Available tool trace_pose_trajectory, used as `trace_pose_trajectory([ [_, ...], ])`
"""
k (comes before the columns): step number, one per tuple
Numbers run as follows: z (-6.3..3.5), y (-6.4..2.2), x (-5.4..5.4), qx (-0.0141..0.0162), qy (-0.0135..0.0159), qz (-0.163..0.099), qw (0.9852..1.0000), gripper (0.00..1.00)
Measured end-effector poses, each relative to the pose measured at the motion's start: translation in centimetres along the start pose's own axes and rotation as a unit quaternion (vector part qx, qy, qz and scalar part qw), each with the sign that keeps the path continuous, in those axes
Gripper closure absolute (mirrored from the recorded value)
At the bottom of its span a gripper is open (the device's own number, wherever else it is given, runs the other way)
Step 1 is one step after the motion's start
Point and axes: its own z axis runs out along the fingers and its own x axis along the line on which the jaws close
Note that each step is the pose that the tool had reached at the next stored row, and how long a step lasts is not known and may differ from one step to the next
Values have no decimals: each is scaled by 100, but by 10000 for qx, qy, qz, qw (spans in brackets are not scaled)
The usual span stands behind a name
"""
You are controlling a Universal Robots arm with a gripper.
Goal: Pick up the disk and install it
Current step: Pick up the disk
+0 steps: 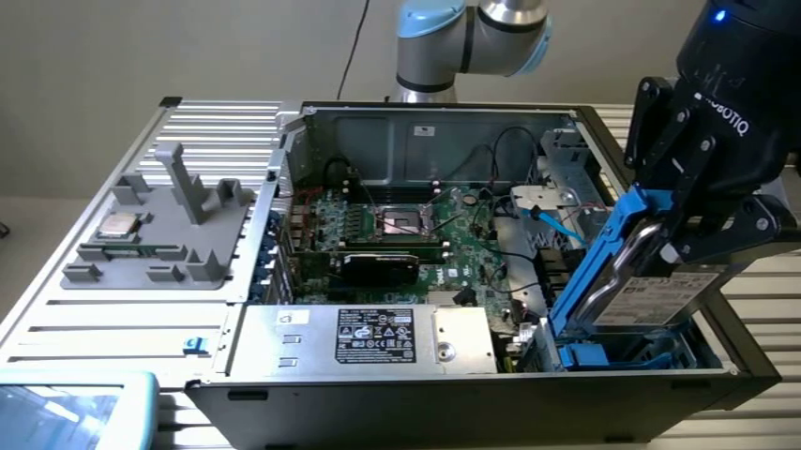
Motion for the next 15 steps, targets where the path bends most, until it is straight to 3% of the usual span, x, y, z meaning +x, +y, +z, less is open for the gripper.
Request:
trace_pose_trajectory([
  [6,51,-1,-4,0,2,-69,10000,63],
  [9,66,0,-5,-21,8,-71,10000,63],
  [15,104,-2,-5,-42,42,-67,10000,63],
])
